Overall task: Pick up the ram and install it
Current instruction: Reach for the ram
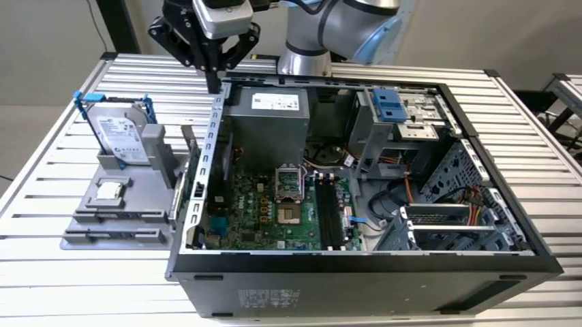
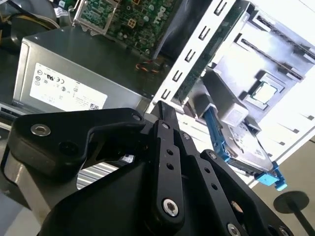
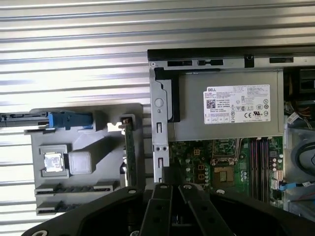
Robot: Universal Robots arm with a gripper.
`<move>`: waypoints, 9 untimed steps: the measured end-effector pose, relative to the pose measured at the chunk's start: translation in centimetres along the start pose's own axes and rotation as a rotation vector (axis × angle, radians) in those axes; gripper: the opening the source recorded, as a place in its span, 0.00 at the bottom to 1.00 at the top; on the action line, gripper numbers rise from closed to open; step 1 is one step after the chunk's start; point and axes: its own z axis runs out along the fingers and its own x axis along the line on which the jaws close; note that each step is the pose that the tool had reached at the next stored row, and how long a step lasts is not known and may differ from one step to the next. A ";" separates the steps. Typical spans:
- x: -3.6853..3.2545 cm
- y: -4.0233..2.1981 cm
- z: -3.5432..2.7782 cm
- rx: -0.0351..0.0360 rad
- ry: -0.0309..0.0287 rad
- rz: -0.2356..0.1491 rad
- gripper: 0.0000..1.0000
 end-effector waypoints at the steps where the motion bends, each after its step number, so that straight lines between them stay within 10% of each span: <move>1: 0.23 -0.01 0.00 0.0000 0.0000 0.000 0.00; 9: 2.39 -0.16 -0.05 0.0000 0.0000 0.000 0.00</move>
